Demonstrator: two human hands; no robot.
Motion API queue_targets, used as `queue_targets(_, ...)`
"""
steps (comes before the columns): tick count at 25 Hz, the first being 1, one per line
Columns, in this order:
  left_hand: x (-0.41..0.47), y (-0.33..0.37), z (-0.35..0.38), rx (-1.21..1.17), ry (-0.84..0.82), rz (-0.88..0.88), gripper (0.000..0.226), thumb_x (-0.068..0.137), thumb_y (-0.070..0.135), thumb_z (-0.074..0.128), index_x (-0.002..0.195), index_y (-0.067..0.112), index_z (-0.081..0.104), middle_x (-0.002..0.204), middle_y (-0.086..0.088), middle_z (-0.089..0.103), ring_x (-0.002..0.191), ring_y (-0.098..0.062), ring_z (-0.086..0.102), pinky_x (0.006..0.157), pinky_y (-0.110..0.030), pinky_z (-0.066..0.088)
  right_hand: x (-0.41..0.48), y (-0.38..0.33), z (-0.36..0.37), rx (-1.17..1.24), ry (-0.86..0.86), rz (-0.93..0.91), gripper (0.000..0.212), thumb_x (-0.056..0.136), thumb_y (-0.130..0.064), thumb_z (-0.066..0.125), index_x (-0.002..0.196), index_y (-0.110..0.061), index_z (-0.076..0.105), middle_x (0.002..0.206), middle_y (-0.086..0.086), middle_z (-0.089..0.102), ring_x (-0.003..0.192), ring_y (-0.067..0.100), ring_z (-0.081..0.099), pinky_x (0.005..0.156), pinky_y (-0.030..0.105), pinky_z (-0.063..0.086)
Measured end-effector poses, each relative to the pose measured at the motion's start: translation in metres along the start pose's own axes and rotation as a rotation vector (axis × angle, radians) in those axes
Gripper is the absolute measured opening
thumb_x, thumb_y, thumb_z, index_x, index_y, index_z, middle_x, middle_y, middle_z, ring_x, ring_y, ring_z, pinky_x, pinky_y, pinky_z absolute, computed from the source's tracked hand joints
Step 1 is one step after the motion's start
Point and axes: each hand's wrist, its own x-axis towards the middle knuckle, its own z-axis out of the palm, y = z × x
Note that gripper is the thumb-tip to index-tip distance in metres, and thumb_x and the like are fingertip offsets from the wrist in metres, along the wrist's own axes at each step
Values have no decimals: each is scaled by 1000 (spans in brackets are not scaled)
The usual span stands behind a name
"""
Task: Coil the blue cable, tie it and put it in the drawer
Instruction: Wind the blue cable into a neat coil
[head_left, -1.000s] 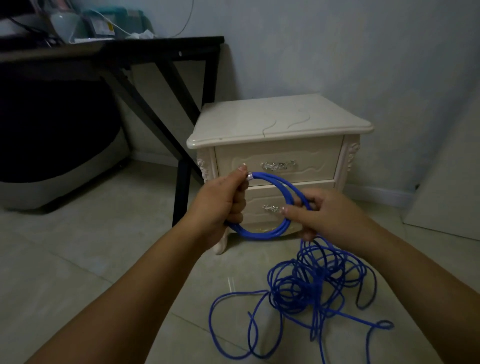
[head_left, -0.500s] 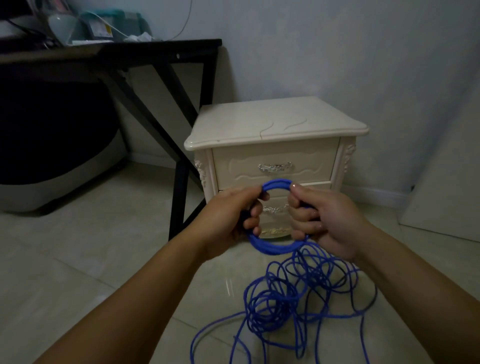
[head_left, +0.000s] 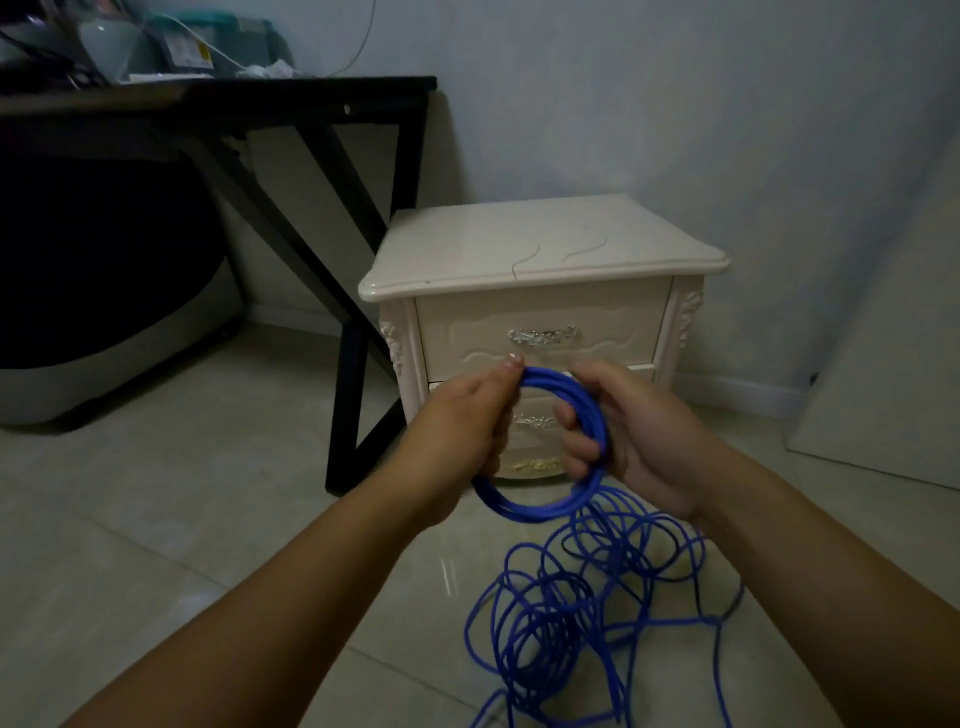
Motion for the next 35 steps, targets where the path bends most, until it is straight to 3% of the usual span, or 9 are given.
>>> queue_targets(4,1,3,-6,-216,222,26,39,98,42,44,66,20,44,53,7,29,47,-9,22,43,-23,19,-2,12,-4,-508,107,-107,37,93,-50,48,72,-26,65,84,7,74,86,23,69,95,44,50)
queue_targets(6,1,3,-2,-262,274,52,40,98,44,42,65,21,43,52,7,28,46,-8,21,43,-23,18,-1,15,2,-478,180,-188,34,96,-45,48,73,-26,64,81,4,73,78,18,68,91,43,51)
queue_targets(11,-3,-2,9,-283,263,77,42,99,48,37,68,20,43,52,7,28,45,-8,23,40,-21,24,-5,10,27,111,212,-250,32,102,-30,39,76,-12,47,54,-2,46,51,14,49,67,31,48)
queue_targets(14,-6,-1,1,-266,97,40,43,99,48,36,75,15,49,53,4,30,45,-10,28,42,-22,34,-5,9,23,-18,252,-227,34,102,-34,38,75,-14,45,46,-11,32,38,7,29,54,32,41)
queue_targets(18,-8,2,-16,103,-166,-27,49,95,52,39,85,9,60,58,1,39,49,-12,36,49,-23,40,-8,2,15,-346,60,-34,34,102,-33,39,74,-15,47,46,-11,36,37,6,30,47,27,34)
queue_targets(21,-9,4,-11,262,-296,-30,48,95,51,41,85,8,59,59,0,37,50,-12,33,49,-24,38,-7,1,22,-500,114,36,43,100,-45,36,72,-17,51,46,-9,37,38,7,29,46,25,29)
queue_targets(26,-5,8,-2,238,-99,53,36,97,40,46,76,14,59,55,3,37,47,-11,31,47,-28,27,-1,-3,12,-165,162,-13,65,95,-63,25,81,-10,60,47,0,38,40,14,34,47,28,36)
queue_targets(30,1,7,-11,-12,37,43,38,98,39,45,68,17,44,54,4,27,48,-11,21,46,-27,17,-5,5,-2,-305,83,-1,67,84,-70,33,72,-10,62,69,14,66,63,25,64,67,39,53)
queue_targets(35,7,3,-31,4,68,1,40,96,45,47,67,17,48,54,4,30,48,-11,23,43,-24,23,-3,-2,-6,-341,218,-162,43,96,-44,44,71,-13,58,58,3,39,52,16,38,57,29,39)
